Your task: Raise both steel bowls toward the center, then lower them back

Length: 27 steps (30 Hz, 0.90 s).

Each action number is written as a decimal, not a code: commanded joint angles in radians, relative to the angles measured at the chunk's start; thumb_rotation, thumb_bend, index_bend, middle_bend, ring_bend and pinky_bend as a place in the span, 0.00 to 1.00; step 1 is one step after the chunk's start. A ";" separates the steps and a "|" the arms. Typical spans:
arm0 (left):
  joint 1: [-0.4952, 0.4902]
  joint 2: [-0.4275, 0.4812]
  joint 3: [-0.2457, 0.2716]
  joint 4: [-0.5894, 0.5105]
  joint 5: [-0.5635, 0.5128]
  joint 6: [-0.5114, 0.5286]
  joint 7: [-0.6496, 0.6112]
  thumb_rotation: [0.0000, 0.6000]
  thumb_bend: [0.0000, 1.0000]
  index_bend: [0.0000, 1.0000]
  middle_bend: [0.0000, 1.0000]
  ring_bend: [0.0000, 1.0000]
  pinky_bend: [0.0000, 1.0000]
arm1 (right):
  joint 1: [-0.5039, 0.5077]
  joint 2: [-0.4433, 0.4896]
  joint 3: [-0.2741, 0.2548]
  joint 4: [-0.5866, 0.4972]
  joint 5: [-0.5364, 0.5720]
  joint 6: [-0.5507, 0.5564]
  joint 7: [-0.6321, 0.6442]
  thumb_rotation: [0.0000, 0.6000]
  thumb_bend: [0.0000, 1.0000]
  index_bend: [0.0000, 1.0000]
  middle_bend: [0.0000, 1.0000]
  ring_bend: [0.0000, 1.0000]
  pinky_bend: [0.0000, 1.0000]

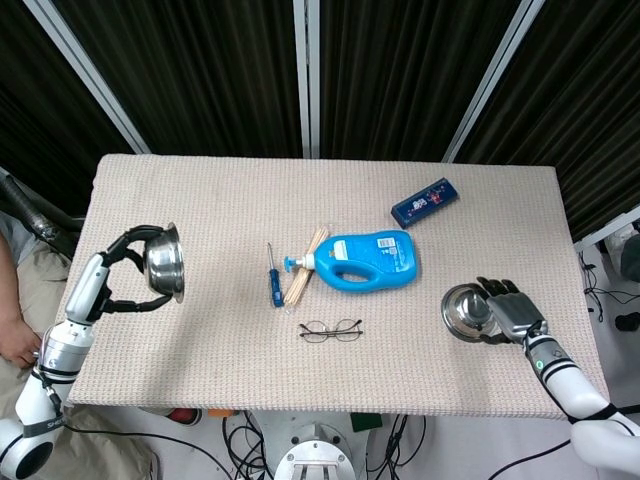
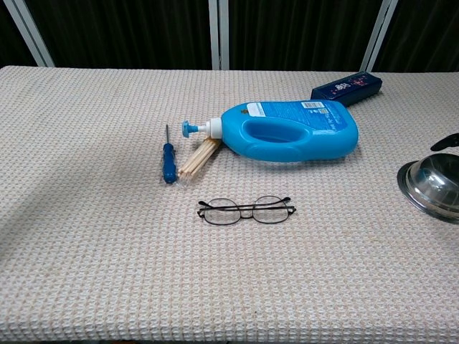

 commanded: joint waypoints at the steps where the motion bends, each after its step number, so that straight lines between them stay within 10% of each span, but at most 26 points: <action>1: 0.000 0.000 0.001 0.002 -0.001 -0.001 -0.001 1.00 0.09 0.57 0.48 0.41 0.56 | 0.006 -0.017 -0.001 0.013 0.018 0.000 -0.015 0.97 0.00 0.00 0.00 0.00 0.00; 7: 0.000 0.000 0.001 0.007 -0.004 -0.002 -0.007 1.00 0.09 0.57 0.48 0.41 0.56 | -0.004 -0.055 0.012 0.031 0.002 0.053 -0.019 1.00 0.01 0.00 0.10 0.07 0.00; 13: -0.002 -0.001 0.004 0.012 0.000 -0.005 -0.012 1.00 0.09 0.57 0.47 0.40 0.56 | -0.021 -0.081 0.018 0.047 -0.020 0.110 -0.028 1.00 0.12 0.33 0.33 0.36 0.00; 27: 0.006 0.006 0.008 0.011 0.009 0.015 -0.021 1.00 0.09 0.57 0.47 0.40 0.56 | -0.104 0.009 0.059 -0.025 -0.176 0.289 0.175 1.00 0.25 0.64 0.49 0.46 0.03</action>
